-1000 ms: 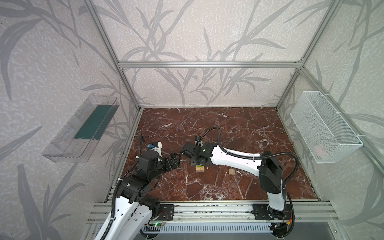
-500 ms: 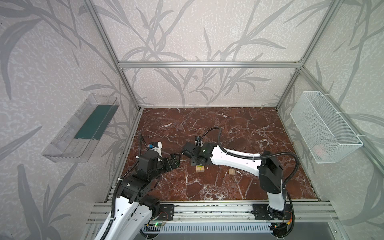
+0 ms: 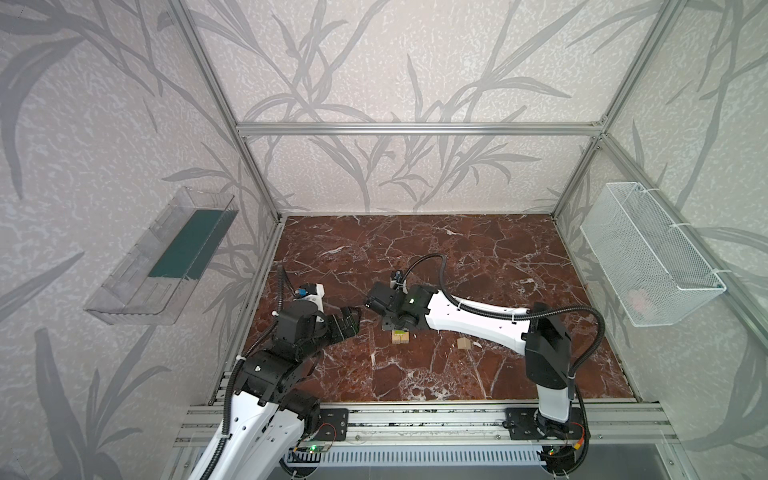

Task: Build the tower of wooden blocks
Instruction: 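Open the right gripper and move it to the small wood cube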

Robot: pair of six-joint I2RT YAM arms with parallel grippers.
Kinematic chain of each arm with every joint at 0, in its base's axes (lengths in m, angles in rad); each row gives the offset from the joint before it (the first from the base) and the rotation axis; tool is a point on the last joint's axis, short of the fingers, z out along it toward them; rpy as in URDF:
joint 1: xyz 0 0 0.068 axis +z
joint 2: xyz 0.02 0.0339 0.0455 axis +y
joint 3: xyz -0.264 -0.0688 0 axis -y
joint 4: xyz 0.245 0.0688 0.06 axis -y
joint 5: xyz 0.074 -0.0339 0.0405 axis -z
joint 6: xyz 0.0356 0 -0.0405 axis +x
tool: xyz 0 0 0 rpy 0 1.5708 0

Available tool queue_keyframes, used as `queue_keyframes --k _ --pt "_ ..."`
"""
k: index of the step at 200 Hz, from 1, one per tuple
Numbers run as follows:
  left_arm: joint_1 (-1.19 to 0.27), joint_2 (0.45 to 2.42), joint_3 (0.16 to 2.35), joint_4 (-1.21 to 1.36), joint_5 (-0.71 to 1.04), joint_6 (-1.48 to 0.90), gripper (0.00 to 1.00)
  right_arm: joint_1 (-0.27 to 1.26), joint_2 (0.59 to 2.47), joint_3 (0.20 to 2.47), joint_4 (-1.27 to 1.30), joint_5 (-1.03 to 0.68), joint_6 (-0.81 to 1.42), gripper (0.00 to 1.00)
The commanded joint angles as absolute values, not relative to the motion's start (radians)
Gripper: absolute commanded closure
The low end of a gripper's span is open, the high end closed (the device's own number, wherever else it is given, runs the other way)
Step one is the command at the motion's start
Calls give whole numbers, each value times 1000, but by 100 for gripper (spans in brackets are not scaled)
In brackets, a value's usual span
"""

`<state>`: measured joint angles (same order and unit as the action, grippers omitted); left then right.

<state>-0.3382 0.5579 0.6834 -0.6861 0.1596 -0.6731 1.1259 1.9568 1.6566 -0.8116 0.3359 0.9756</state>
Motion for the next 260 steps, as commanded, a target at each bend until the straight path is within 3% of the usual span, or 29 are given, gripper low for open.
queue_keyframes --k 1,54,119,182,260 --pt "-337 558 706 -696 167 -668 0 1131 1899 1639 -805 334 979 51" --pt "-337 584 728 -715 209 -658 0 1119 1781 1549 -775 376 919 47" --pt "-378 618 712 -668 260 -679 0 995 1569 1295 -692 245 732 41" --pt "-644 692 730 -635 79 -722 1 856 1492 1114 -748 133 597 38" --pt "-813 731 716 -623 -47 -793 1 719 1553 1018 -645 -60 431 28"
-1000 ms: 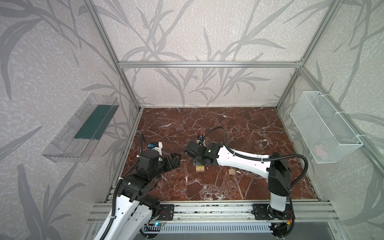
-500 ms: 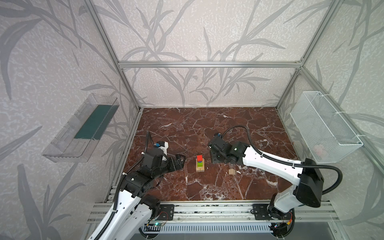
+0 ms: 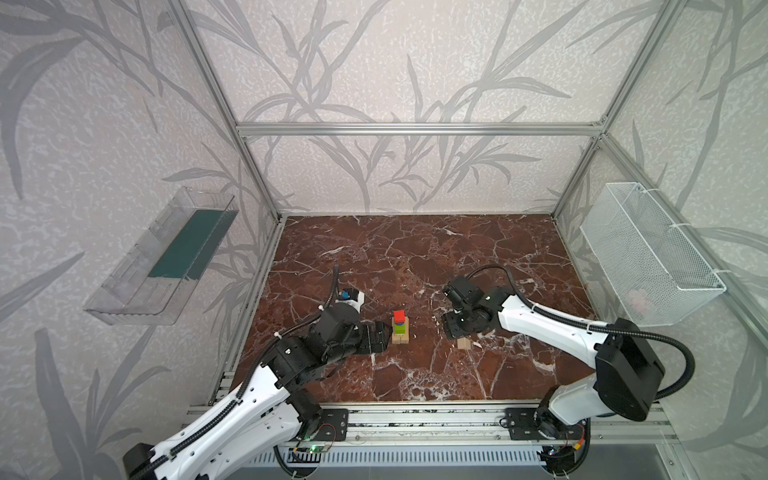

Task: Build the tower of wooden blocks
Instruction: 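Open the right gripper and move it to the small wood cube, then lower the right gripper onto the small wood cube and grasp it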

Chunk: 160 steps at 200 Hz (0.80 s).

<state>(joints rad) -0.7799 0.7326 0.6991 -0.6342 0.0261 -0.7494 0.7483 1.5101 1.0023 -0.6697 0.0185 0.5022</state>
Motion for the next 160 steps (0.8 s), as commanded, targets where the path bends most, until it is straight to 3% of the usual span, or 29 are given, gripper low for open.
queue_keyframes --k 1,75,160 --pt "-814 731 716 -622 -47 -795 1 718 1556 1020 -646 -62 429 27" --pt "-920 783 724 -611 -111 -870 1 674 1700 1060 -634 -108 375 23" --pt "-965 822 743 -619 -144 -908 0 691 1649 921 -619 -168 368 23"
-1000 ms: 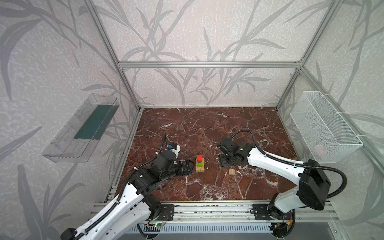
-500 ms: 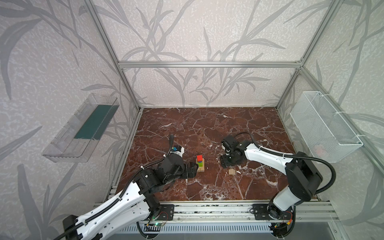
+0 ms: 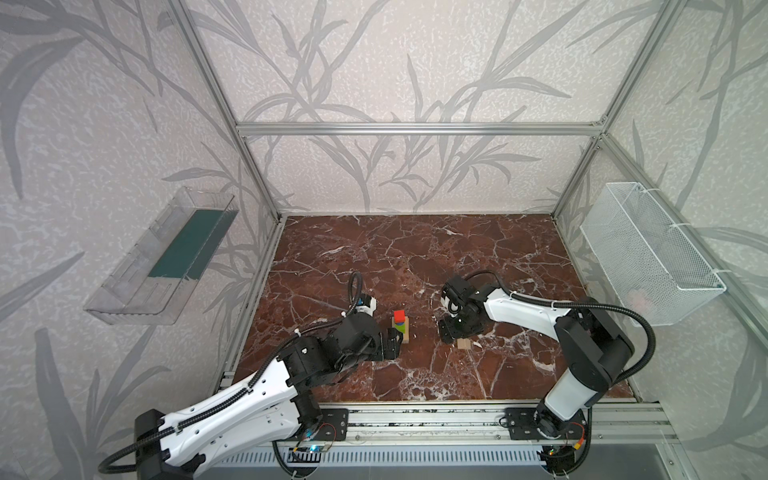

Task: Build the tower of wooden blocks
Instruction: 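Lower the right gripper onto the small wood cube and grasp it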

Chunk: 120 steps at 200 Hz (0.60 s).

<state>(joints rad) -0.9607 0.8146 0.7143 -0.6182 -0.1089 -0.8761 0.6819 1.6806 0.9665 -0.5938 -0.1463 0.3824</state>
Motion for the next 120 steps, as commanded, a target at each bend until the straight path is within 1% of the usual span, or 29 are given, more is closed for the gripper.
queue_keyframes --k 1,44,71,89,105,120 --pt "-965 822 744 -618 -144 -908 1 691 1647 920 -620 -169 368 23" --pt "-968 811 752 -637 -166 -919 1 752 1550 853 -634 -143 391 26" --pt "-968 792 752 -652 -177 -918 1 804 1531 824 -607 -158 400 29" --pt "-968 785 758 -674 -185 -911 1 820 1537 824 -618 -108 446 29" --pt "-968 773 746 -679 -203 -910 1 822 1547 836 -627 -31 503 30" --pt "-968 761 739 -674 -208 -914 0 843 1558 852 -610 -12 543 31"
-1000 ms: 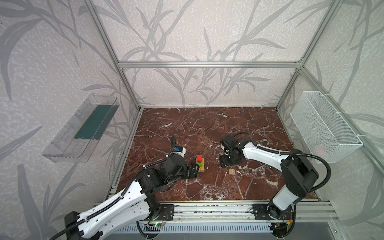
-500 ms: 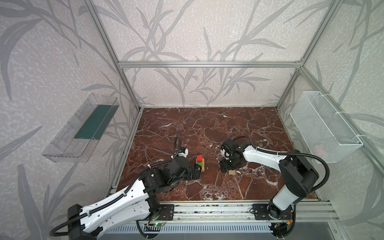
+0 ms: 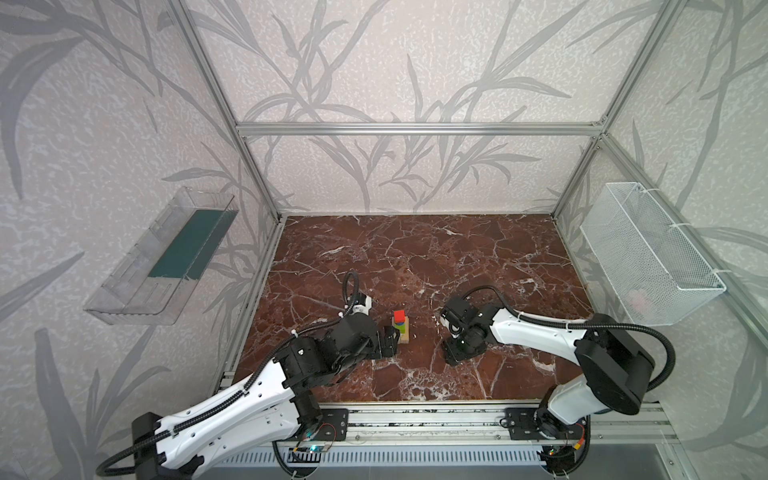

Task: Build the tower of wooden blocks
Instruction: 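Lower the right gripper onto the small wood cube and grasp it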

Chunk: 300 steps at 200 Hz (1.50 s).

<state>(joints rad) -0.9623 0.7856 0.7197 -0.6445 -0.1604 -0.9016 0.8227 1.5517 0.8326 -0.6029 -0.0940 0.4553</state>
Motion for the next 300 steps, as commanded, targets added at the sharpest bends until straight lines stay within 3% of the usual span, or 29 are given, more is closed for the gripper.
queue_keyframes --k 1,33,71,107,162,300 --pt "-968 761 739 -672 -207 -914 0 846 1559 853 -610 -11 545 31" --pt "-968 758 763 -697 -200 -878 1 903 1579 899 -646 106 674 37" --pt "-968 753 765 -695 -212 -838 1 913 1584 900 -655 136 743 46" --pt "-968 741 773 -704 -206 -809 1 909 1571 867 -641 150 777 48" --pt "-968 723 781 -728 -216 -815 1 910 1599 857 -617 76 752 52" --pt "-968 719 769 -692 -218 -808 1 874 1572 811 -572 77 582 58"
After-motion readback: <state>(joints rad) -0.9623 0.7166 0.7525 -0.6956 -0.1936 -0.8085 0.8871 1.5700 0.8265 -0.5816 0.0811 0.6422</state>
